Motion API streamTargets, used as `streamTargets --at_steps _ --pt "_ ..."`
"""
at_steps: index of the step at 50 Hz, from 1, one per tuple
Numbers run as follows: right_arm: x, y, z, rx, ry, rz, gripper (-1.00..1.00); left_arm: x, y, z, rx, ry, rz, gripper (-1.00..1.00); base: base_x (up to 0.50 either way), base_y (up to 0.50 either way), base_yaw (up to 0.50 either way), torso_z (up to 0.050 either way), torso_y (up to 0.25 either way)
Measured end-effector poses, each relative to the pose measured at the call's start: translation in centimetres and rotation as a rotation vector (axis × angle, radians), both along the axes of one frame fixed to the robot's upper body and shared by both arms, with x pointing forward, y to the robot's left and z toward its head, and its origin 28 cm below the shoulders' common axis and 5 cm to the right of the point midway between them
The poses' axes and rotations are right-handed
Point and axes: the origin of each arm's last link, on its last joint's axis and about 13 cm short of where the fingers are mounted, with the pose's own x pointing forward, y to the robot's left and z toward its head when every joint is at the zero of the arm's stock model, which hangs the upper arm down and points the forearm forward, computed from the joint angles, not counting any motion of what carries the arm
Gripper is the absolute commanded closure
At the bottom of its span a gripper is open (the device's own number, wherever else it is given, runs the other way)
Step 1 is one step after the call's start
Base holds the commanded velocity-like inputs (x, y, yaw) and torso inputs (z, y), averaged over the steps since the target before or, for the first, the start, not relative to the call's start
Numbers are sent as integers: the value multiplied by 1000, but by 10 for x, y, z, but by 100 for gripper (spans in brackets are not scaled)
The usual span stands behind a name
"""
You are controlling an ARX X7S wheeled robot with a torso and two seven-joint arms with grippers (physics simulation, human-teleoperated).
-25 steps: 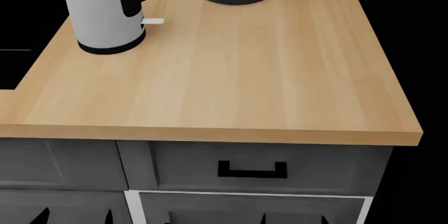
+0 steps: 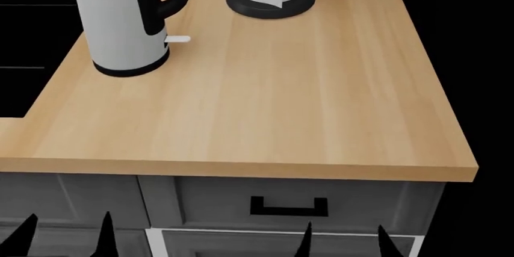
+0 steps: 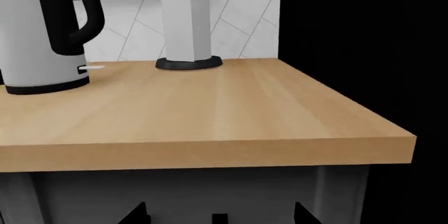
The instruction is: Press the button to open the lid of the electric kettle.
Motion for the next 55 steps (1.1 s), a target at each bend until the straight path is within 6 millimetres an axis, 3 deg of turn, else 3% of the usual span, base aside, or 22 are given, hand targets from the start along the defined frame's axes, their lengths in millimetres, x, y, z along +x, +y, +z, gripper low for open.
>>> streamTargets --at_steps 9,18,29,36,55 --pt "18 -8 86 8 -180 -1 -100 26 8 77 -68 -173 74 -100 0 0 0 50 0" --pt "8 -13 130 -28 -271 -4 -100 25 17 119 -94 -289 115 -100 62 121 0 50 0" --pt "-2 -12 145 -48 -322 14 -100 19 23 138 -87 -365 135 -100 264 485 0 50 0" --pt "-5 -11 149 -59 -335 24 -100 16 27 145 -100 -406 176 -100 362 415 0 0 0" --pt "-8 -8 151 -1 -360 92 -100 0 31 163 -186 -609 233 -100 447 -91 0 0 0"
